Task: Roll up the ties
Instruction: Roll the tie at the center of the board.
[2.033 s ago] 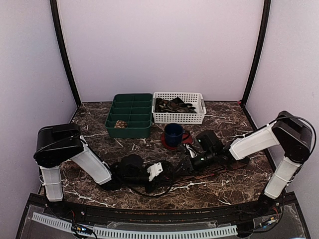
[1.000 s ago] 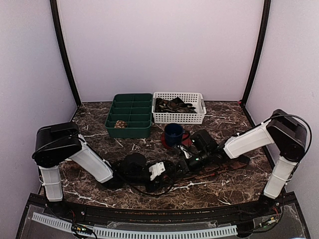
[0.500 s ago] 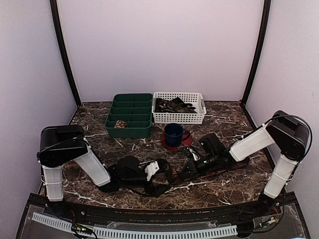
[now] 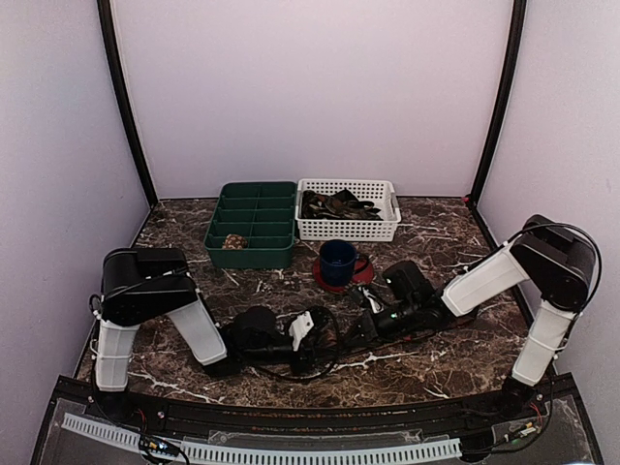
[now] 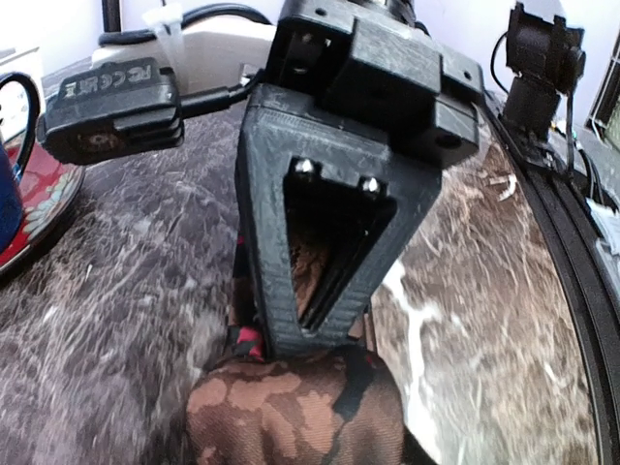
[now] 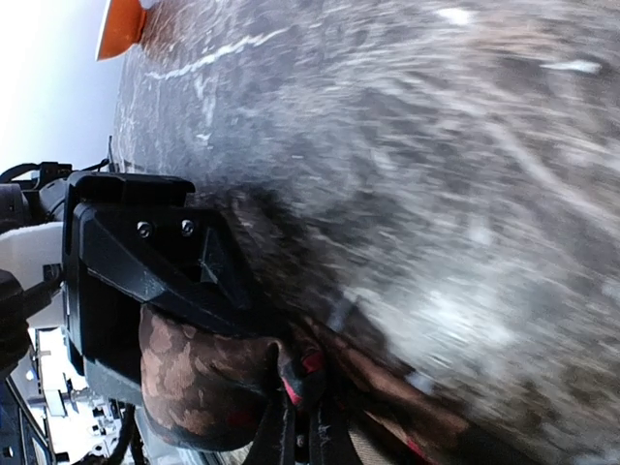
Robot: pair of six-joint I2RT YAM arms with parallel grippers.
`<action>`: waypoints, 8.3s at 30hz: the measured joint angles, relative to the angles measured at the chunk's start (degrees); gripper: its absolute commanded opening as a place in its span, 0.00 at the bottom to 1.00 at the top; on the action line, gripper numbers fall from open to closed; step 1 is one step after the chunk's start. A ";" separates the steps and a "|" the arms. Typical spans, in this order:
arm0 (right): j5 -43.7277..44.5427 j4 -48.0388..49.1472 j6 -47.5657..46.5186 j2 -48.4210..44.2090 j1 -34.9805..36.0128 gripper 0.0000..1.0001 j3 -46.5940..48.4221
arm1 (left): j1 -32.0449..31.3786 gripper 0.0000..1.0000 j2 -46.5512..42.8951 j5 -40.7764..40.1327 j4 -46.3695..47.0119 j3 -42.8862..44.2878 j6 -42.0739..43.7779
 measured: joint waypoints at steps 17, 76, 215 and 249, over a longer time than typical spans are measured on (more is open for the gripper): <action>-0.46 -7.28 0.90 -4.87 2.95 0.52 7.17 | 0.44 0.31 -12.46 -2.01 -20.50 -3.15 13.20; 3.13 -5.01 -2.21 -2.80 1.25 0.00 1.42 | -3.58 0.30 -1.68 -10.97 -4.96 0.61 0.55; 3.37 -3.26 15.19 2.43 9.44 0.34 10.75 | 3.72 0.27 -15.13 1.44 -24.37 -4.76 20.68; 2.75 12.22 15.56 2.97 6.88 0.00 0.85 | 3.72 0.99 -29.00 -3.52 -9.73 -17.90 9.81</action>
